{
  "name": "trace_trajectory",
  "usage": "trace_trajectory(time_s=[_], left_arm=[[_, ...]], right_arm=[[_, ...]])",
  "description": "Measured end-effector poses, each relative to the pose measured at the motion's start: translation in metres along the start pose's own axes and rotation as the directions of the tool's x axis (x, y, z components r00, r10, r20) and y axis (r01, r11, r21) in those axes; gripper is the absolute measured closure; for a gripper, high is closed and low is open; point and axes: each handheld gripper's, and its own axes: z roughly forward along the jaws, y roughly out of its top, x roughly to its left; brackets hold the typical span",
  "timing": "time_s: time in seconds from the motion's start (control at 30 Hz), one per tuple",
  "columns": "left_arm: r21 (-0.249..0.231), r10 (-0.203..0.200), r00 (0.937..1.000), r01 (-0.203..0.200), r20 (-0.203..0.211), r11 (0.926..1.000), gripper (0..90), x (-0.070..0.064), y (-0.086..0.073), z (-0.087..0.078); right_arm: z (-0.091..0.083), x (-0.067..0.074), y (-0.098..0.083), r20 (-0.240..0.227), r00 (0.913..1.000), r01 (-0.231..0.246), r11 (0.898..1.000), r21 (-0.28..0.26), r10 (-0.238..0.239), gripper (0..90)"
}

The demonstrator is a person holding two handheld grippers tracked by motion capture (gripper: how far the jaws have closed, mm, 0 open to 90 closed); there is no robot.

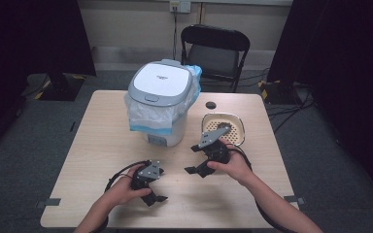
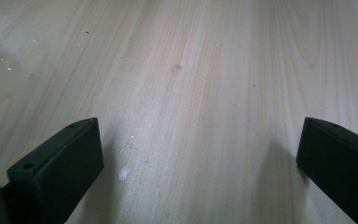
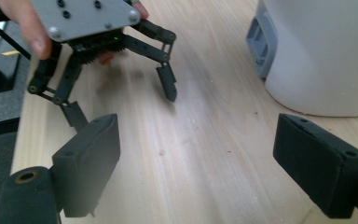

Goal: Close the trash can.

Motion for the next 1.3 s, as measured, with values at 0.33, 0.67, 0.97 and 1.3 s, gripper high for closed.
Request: trace_trajectory(time_s=[0.33,0.67,0.97,1.3], left_arm=[[0.000,0.001,1.0000,-0.001,0.000,1.0000,0.0,0.000,0.000,0.000],[-0.001,-0.001,1.0000,0.001,-0.001,1.0000,0.0,0.000,0.000,0.000],[0.000,0.000,1.0000,0.000,0.000,1.0000,0.0,0.000,0.000,0.000],[0.000,0.000,1.0000,0.000,-0.001,1.0000,0.0,0.000,0.000,0.000]], right_arm=[[0.002,0.011,-0.002,-0.051,0.9987,0.008,1.000,-0.005,-0.008,14.8],[0.013,0.017,-0.021,-0.084,0.9962,-0.023,1.000,0.000,0.023,14.8],[0.021,0.021,-0.034,-0.100,0.9942,-0.039,0.999,0.010,0.040,14.8],[0.032,0.027,-0.050,-0.104,0.9932,-0.049,0.998,0.041,0.053,14.8]])
